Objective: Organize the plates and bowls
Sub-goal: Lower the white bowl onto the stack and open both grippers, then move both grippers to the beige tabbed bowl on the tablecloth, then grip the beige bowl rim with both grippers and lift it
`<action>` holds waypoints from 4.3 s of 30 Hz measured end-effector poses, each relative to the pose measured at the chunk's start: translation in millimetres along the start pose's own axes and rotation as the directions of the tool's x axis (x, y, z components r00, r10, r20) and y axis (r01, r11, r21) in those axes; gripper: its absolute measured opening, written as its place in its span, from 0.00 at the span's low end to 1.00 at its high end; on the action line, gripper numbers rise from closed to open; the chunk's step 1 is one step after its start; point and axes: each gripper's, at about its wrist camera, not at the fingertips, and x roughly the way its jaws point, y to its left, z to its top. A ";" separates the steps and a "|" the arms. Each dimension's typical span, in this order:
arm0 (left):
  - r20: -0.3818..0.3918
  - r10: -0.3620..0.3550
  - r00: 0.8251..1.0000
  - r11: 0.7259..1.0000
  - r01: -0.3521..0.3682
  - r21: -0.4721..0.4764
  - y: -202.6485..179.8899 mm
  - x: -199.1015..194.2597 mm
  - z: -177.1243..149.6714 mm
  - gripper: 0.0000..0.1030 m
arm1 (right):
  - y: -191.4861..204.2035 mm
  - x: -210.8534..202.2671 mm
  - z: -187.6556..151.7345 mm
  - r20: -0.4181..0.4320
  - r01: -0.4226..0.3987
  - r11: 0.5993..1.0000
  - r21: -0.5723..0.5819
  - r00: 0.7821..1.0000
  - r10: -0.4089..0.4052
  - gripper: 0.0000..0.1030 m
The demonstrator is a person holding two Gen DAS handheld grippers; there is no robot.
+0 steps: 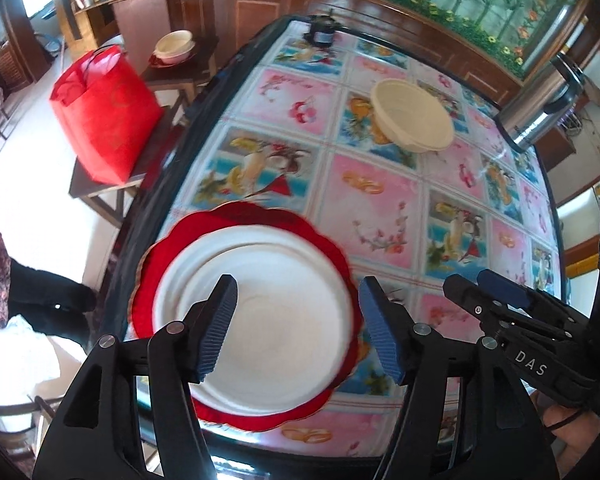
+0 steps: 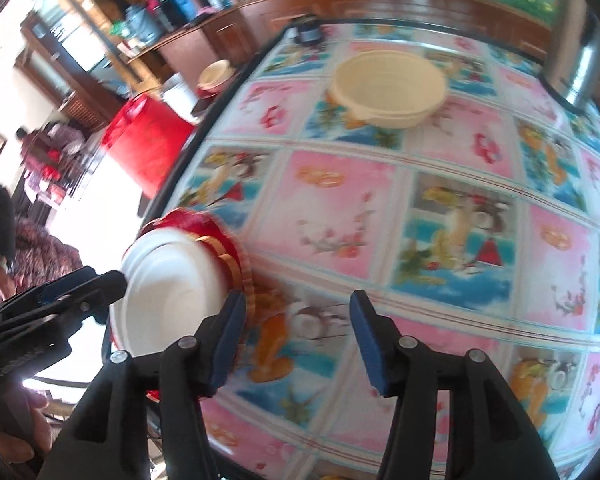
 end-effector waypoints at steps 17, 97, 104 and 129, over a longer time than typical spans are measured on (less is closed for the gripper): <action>-0.065 -0.075 0.995 0.985 0.084 0.150 -99.6 53.4 39.7 0.62 | -93.3 -24.5 13.2 0.061 0.124 0.982 0.144 0.989 -0.134 0.66; -0.154 -0.031 0.988 0.999 0.027 -0.030 -87.4 217.6 192.1 0.58 | -129.9 104.2 195.0 -0.027 0.137 0.990 0.028 0.990 -0.136 0.43; -0.158 -0.067 0.985 0.998 0.065 -0.019 -93.7 217.6 188.6 0.38 | -135.2 114.4 187.4 -0.059 0.086 0.995 0.053 0.995 -0.082 0.17; -0.130 -0.095 0.987 0.993 0.104 0.061 -120.9 181.0 109.7 0.18 | -141.2 74.7 112.6 -0.061 0.122 0.991 0.059 0.991 -0.118 0.15</action>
